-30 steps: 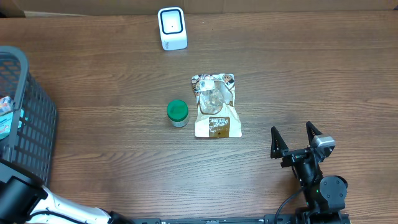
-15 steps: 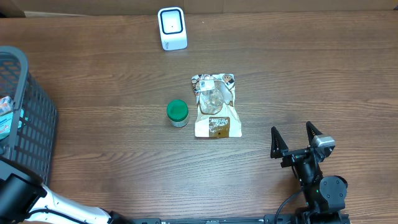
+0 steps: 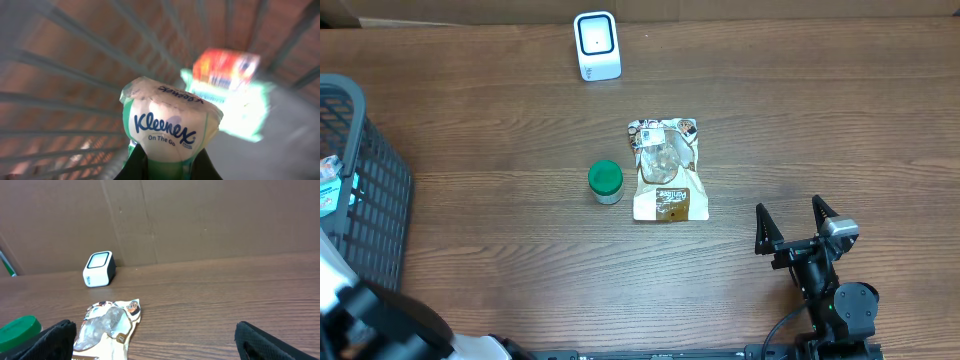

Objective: Scan the item barcode
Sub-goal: 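Lift the Kleenex pack out and place it left of the jar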

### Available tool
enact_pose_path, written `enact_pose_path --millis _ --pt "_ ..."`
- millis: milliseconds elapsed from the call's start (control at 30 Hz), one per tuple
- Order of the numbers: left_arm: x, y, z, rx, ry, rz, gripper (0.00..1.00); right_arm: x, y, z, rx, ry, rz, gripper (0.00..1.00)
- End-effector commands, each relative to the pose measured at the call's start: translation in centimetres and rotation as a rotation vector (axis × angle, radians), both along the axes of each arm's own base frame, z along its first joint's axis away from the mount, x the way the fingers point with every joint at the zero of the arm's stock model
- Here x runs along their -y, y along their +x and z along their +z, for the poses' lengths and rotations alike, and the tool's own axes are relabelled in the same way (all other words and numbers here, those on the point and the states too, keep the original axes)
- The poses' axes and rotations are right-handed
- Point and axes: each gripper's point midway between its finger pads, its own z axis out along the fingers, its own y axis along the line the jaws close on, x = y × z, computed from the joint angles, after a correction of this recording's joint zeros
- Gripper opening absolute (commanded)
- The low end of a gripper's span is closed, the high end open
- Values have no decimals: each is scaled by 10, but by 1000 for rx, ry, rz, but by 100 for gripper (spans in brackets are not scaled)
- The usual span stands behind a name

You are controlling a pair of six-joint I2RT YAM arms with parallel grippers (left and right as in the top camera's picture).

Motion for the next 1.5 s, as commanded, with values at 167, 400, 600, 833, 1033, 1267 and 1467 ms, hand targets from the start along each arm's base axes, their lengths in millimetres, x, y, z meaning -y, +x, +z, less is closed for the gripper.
enact_pose_path --millis 167,400,600,833,1033,1267,1467 --pt "134 36 114 372 -22 -202 4 0 0 -2 2 2 0 100" --pt "277 52 105 343 -227 -475 4 0 0 -2 2 2 0 100" --pt "360 47 51 98 -371 -625 4 0 0 -2 2 2 0 100" --pt "422 48 -70 -263 -510 -533 4 0 0 -2 2 2 0 100" --pt "446 57 -157 -425 -606 -440 5 0 0 -2 2 2 0 100" --pt "472 63 -208 -489 -697 -451 8 0 0 -2 2 2 0 100" --pt "475 71 -204 -464 -706 -474 63 0 0 -2 2 2 0 100"
